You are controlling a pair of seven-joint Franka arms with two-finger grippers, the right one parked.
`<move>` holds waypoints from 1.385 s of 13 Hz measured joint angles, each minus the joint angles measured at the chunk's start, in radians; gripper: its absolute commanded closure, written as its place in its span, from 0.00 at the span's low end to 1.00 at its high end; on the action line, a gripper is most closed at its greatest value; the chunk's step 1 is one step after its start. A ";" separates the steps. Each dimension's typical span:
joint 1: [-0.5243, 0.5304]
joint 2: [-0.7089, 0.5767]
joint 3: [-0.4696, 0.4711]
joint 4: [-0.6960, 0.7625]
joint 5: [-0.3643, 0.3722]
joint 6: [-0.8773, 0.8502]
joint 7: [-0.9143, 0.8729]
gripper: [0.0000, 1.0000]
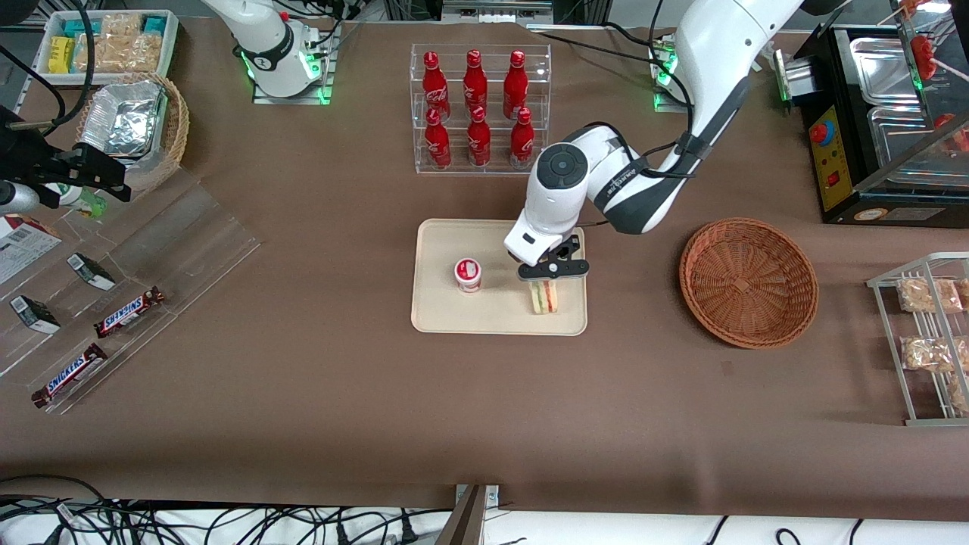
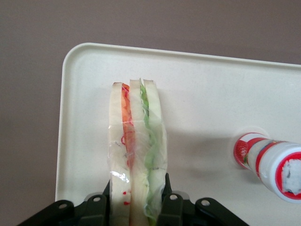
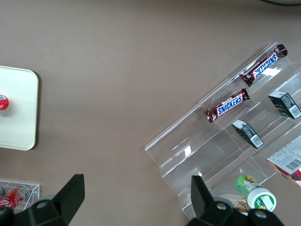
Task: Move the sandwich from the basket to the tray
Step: 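Lower the sandwich onto the tray beside the red-and-white cup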
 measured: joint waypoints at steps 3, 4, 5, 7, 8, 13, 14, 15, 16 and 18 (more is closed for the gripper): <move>-0.004 0.005 0.000 0.000 0.040 0.026 -0.017 0.62; -0.004 0.010 0.000 0.000 0.061 0.027 -0.031 0.62; -0.004 0.018 0.000 0.000 0.080 0.028 -0.042 0.62; -0.005 0.032 0.000 0.000 0.097 0.034 -0.056 0.62; -0.005 0.039 0.000 0.000 0.103 0.042 -0.066 0.62; -0.010 0.050 0.000 0.000 0.130 0.050 -0.090 0.62; -0.012 0.053 0.000 0.000 0.143 0.051 -0.098 0.62; -0.013 0.056 0.000 0.000 0.157 0.051 -0.110 0.62; -0.014 0.060 0.000 0.000 0.166 0.051 -0.118 0.61; -0.014 0.065 0.000 0.000 0.181 0.053 -0.129 0.60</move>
